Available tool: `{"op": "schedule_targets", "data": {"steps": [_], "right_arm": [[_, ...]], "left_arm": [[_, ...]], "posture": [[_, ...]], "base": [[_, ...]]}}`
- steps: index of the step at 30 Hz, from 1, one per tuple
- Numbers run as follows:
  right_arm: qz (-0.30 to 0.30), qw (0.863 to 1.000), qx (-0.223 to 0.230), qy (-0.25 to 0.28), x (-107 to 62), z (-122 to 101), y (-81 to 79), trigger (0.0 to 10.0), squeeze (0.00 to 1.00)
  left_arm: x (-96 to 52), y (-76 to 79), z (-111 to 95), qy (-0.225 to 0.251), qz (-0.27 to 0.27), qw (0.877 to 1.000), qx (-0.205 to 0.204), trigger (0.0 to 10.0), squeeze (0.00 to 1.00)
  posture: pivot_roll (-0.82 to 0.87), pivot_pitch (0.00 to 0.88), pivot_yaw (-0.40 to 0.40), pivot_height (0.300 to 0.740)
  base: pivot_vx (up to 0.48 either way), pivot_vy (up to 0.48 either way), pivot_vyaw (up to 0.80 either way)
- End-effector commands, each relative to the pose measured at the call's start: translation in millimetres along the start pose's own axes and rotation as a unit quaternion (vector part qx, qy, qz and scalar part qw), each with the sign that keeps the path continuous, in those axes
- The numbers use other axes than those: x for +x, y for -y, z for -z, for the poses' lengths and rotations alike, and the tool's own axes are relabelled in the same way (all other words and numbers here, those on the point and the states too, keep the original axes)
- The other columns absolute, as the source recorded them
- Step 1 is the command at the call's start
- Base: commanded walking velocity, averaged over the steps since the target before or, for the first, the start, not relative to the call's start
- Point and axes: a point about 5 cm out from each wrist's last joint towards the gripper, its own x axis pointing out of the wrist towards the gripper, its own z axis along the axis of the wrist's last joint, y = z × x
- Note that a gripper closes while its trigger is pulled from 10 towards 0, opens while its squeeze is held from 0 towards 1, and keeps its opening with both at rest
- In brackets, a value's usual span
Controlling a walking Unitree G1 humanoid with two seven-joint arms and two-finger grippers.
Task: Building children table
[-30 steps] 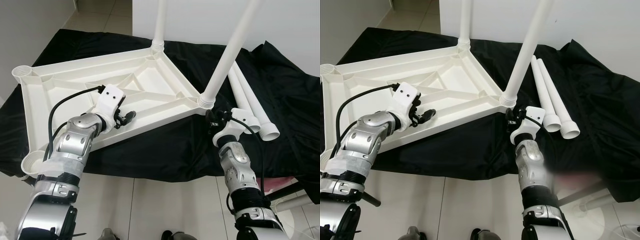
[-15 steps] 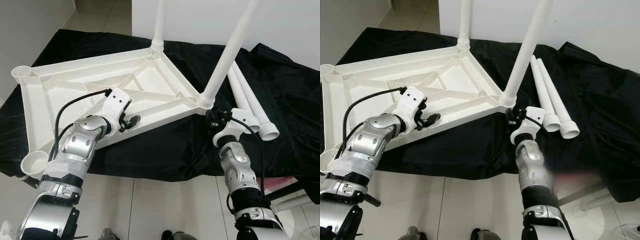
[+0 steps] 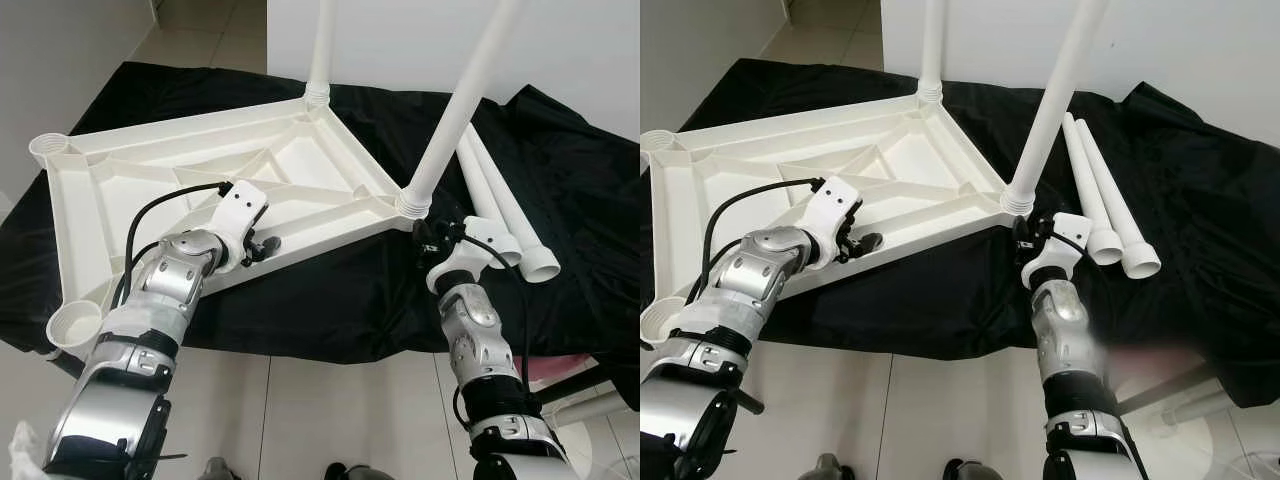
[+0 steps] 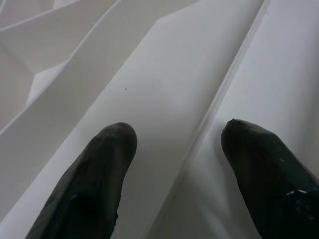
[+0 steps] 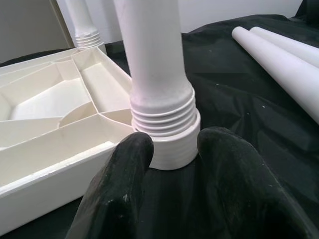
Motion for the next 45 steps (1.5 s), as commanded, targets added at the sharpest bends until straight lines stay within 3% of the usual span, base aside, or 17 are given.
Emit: {"op": "schedule_targets", "data": {"steps": [1, 2, 3, 19, 26, 27, 30, 33, 34, 37, 40, 41, 45], "right_arm": [[0.007, 1.0, -0.005, -0.001, -1.4, 1.4, 4.1, 10.0, 0.0], [0.007, 1.0, -0.005, -0.001, -1.4, 1.4, 4.1, 10.0, 0.0], [0.008, 1.0, -0.005, -0.001, -1.5, 1.3, 4.3, 10.0, 0.0], [0.01, 1.0, -0.004, 0.0, -1.4, 1.2, 4.7, 10.0, 0.0], [0.01, 1.0, -0.002, 0.001, -0.1, 1.1, 3.0, 10.0, 0.0], [0.01, 1.0, -0.002, 0.001, 0.0, 1.4, 2.6, 10.0, 0.0], [0.01, 1.0, -0.001, 0.001, 0.1, 2.1, 1.5, 10.0, 0.0], [0.009, 1.0, -0.001, 0.001, 0.2, 2.1, 1.3, 10.0, 0.0], [0.008, 1.0, -0.001, 0.001, 0.3, 2.1, 1.0, 10.0, 0.0], [0.006, 1.0, -0.001, 0.001, 0.9, 2.0, -0.2, 10.0, 0.0], [0.006, 1.0, -0.001, 0.001, 1.1, 1.9, -0.5, 10.0, 0.0], [0.004, 1.0, -0.001, 0.001, 1.2, 2.2, -1.1, 10.0, 0.0], [0.002, 1.0, -0.001, 0.0, 1.1, 2.9, -1.8, 10.0, 0.0]], "left_arm": [[3.9, -3.4, 10.8, -0.027, -0.076, 0.997, -0.019, 10.0, 0.0], [3.9, -3.4, 10.8, -0.027, -0.076, 0.997, -0.019, 10.0, 0.0], [4.7, -3.9, 9.0, -0.021, -0.075, 0.997, -0.019, 0.0, 0.0], [9.5, 3.1, 0.3, -0.007, -0.064, 0.998, -0.012, 0.0, 0.0], [14.5, 16.5, -9.5, 0.01, -0.057, 0.998, -0.012, 0.0, 0.0], [16.4, 22.7, -12.4, 0.018, -0.05, 0.999, -0.001, 10.0, 0.0], [18.4, 37.0, -19.4, 0.047, -0.024, 0.998, 0.026, 10.0, 0.0], [17.8, 38.3, -21.4, 0.058, -0.015, 0.998, 0.004, 10.0, 0.0], [16.8, 37.9, -23.4, 0.069, -0.009, 0.997, -0.022, 10.0, 1.0], [12.6, 33.2, -30.0, 0.093, 0.002, 0.994, -0.049, 10.0, 1.0], [11.4, 31.3, -31.8, 0.098, 0.0, 0.994, -0.046, 10.0, 1.0], [8.6, 28.3, -35.0, 0.112, 0.002, 0.992, -0.054, 10.0, 0.0], [2.6, 20.9, -39.0, 0.132, 0.004, 0.989, -0.072, 10.0, 0.0]], "posture": [[0.01, 0.101, -0.056, 0.74], [0.01, 0.101, -0.056, 0.74], [0.01, 0.102, -0.054, 0.74], [0.01, 0.101, -0.053, 0.74], [0.02, 0.098, -0.049, 0.74], [0.02, 0.095, -0.046, 0.74], [0.02, 0.091, -0.046, 0.74], [0.02, 0.09, -0.046, 0.74], [0.02, 0.088, -0.045, 0.74], [0.02, 0.084, -0.047, 0.74], [0.02, 0.084, -0.047, 0.74], [0.02, 0.082, -0.047, 0.74], [0.03, 0.08, -0.052, 0.74]], "base": [[0.0, 0.0, 0.0], [0.0, 0.0, 0.0], [0.0, 0.0, 0.0], [0.0, 0.0, 0.0], [0.0, 0.0, 0.0], [0.0, 0.0, 0.0], [0.0, 0.0, 0.0], [0.0, 0.0, 0.0], [0.0, 0.0, 0.0], [0.0, 0.0, 0.0], [0.0, 0.0, 0.0], [0.0, 0.0, 0.0], [0.0, 0.0, 0.0]]}}
